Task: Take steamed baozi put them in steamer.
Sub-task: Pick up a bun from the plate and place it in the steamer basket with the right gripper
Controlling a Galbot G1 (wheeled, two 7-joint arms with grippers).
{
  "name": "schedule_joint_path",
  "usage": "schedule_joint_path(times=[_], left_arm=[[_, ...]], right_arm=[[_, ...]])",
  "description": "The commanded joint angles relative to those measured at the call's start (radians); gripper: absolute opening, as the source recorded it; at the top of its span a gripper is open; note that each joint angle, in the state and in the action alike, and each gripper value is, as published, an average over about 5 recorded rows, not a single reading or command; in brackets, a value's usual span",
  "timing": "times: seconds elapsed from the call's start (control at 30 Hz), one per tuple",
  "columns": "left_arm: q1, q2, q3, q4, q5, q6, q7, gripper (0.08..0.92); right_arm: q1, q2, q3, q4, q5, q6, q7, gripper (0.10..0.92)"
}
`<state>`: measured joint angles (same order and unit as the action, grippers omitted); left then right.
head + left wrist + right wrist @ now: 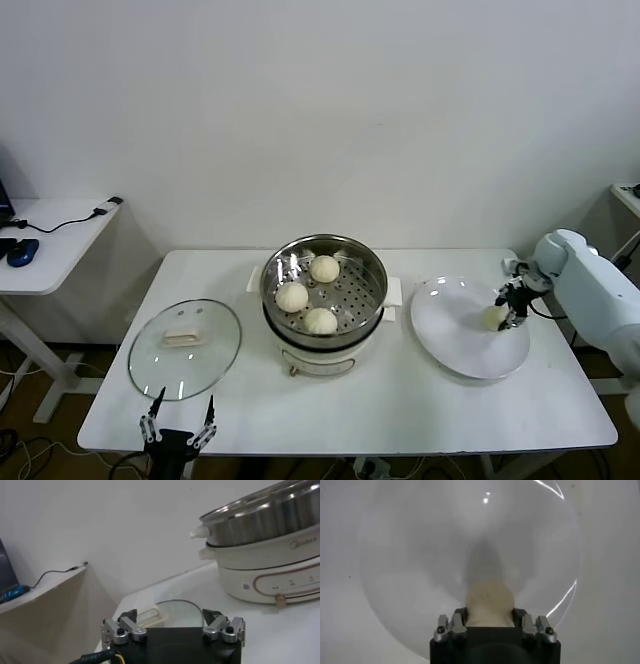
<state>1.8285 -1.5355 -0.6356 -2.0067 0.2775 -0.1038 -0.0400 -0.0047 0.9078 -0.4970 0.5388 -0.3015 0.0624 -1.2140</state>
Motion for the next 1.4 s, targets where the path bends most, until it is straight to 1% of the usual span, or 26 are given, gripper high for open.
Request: schedule_joint_path(times=[0.03, 0.17, 0.3, 0.53, 0.8, 0.9, 1.03, 1.2, 1.4], left_arm=[[0.004, 0.000, 0.002, -0.006, 0.000, -0.003, 0.000, 0.823], [0.008, 0.000, 0.008, -0.015, -0.002, -0.005, 0.001, 0.823], [0.012, 0.001, 0.017, -0.023, -0.002, -0.010, 0.003, 0.823], [0.005, 0.002, 0.035, -0.027, -0.002, -0.014, 0.006, 0.823], [-0.010, 0.008, 0.055, -0.032, -0.001, -0.010, 0.017, 0.823], [-0.010, 0.013, 0.055, -0.034, -0.002, -0.010, 0.025, 0.823], [-0.009, 0.019, 0.052, -0.031, -0.006, -0.013, 0.026, 0.823], [-0.008, 0.022, 0.048, -0.027, -0.011, -0.014, 0.026, 0.823], [-0.011, 0.022, 0.044, -0.022, -0.013, -0.013, 0.026, 0.823]], right_arm=[[0.131, -0.055, -0.245, 0.171, 0.280, -0.094, -0.001, 0.588], [0.321, -0.060, -0.470, 0.281, 0.478, -0.180, 0.005, 0.581], [0.495, -0.016, -0.639, 0.339, 0.650, -0.236, 0.018, 0.577], [0.701, 0.089, -0.822, 0.431, 0.859, -0.318, 0.047, 0.577], [0.833, 0.215, -0.982, 0.540, 1.074, -0.381, 0.093, 0.577], [0.844, 0.250, -1.022, 0.560, 1.108, -0.393, 0.104, 0.577], [0.831, 0.287, -1.076, 0.571, 1.117, -0.403, 0.120, 0.577], [0.774, 0.320, -1.128, 0.559, 1.081, -0.409, 0.141, 0.577], [0.680, 0.352, -1.149, 0.507, 1.031, -0.409, 0.162, 0.577]])
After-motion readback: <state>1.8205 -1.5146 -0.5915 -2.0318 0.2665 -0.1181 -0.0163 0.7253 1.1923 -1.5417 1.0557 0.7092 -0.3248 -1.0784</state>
